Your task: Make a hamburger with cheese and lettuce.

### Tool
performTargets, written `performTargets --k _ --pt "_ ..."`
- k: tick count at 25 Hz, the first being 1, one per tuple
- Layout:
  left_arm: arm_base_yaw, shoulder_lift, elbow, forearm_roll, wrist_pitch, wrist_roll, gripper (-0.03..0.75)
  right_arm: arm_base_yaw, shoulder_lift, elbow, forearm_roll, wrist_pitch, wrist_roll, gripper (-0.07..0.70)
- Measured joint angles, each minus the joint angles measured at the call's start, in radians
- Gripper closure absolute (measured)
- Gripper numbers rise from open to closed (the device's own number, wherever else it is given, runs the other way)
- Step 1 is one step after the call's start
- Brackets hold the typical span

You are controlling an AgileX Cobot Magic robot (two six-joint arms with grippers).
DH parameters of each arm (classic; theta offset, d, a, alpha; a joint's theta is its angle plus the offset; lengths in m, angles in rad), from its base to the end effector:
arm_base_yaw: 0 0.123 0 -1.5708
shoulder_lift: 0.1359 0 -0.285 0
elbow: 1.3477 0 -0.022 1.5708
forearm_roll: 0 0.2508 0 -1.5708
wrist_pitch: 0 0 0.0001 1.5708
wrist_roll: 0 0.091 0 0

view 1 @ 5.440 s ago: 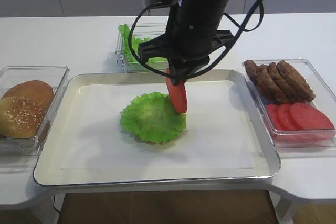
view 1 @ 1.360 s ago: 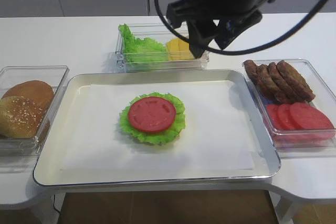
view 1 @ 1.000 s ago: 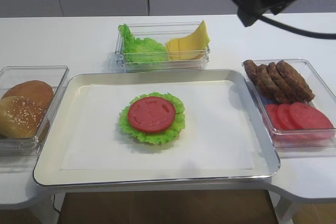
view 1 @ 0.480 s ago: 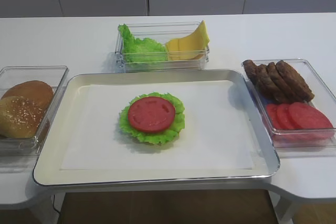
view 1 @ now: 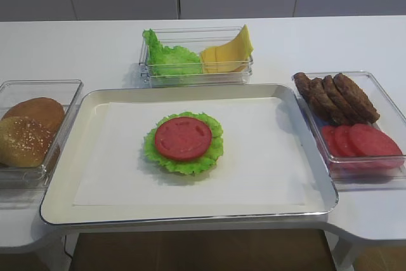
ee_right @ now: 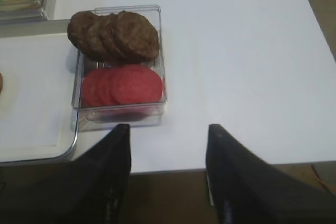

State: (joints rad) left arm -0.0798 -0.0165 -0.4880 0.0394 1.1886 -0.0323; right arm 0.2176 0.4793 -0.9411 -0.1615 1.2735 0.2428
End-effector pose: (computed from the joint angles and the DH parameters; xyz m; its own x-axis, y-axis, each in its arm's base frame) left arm -0.0116 0.0043 0.2639 -0.5609 0.0272 -0.8275 0.0397 0.9992 0.0060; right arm 0.0393 -0.0056 0.3777 -0.6517 0.0521 -0.7567 0.0263 0.9986 0.0461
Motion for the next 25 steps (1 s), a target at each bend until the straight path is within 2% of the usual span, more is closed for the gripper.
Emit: performTargets --k 5,10,14,18,25 --pt "0.0 0.0 0.0 0.0 0.0 0.0 0.373 -0.082 -0.136 0.151 0.082 0.002 -0.038 0.26" --pt "0.0 0.0 0.0 0.0 0.0 0.0 0.373 -0.133 -0.247 0.284 0.104 -0.001 -0.083 0.26" --pt "0.0 0.0 0.0 0.0 0.0 0.0 0.373 -0.162 -0.329 0.372 0.121 -0.061 -0.142 0.26" --pt "0.0 0.0 0.0 0.0 0.0 0.0 0.373 -0.193 -0.411 0.418 0.161 -0.089 -0.205 0.26" --pt "0.0 0.0 0.0 0.0 0.0 0.0 0.373 -0.213 -0.496 0.463 0.171 -0.109 -0.22 0.26"
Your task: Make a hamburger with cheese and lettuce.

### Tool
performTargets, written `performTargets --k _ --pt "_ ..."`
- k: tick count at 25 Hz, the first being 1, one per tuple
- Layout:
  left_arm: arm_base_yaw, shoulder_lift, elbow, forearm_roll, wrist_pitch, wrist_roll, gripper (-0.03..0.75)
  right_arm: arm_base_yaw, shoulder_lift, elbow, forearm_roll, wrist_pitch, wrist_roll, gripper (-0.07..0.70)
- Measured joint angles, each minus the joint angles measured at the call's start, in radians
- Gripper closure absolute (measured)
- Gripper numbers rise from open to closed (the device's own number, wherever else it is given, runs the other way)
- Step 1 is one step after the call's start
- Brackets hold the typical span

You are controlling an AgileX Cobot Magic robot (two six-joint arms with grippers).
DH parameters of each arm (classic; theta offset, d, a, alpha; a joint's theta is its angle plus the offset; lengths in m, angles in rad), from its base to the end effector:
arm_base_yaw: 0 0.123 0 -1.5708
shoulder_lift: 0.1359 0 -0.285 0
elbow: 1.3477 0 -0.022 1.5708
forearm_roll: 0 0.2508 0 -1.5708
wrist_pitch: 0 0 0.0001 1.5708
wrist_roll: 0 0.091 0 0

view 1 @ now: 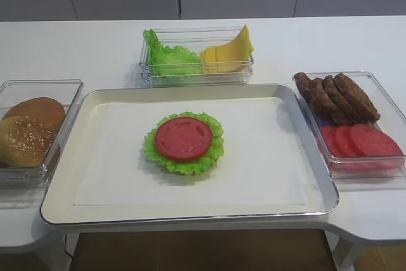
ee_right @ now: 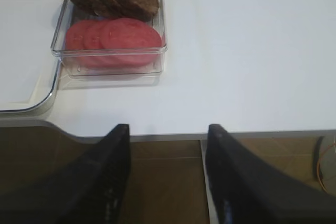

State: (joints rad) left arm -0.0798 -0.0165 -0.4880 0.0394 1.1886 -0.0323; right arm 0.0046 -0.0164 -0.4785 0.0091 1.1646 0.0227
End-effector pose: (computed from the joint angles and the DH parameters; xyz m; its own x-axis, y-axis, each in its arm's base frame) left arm -0.0116 0.0043 0.2639 -0.5609 0.0272 -0.8275 0.0397 0.9992 0.0060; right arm -0.0096 0.0007 0.2631 -0.5502 0.0238 -0.8347 0.0029 0.9996 0.0265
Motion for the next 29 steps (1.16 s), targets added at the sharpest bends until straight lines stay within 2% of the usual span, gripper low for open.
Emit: performTargets --k 9,29 --pt "0.0 0.0 0.0 0.0 0.0 0.0 0.373 0.0 0.0 0.002 0.033 -0.015 -0.074 0.261" --pt "0.0 0.0 0.0 0.0 0.0 0.0 0.373 0.0 0.0 0.002 0.035 -0.015 -0.077 0.261"
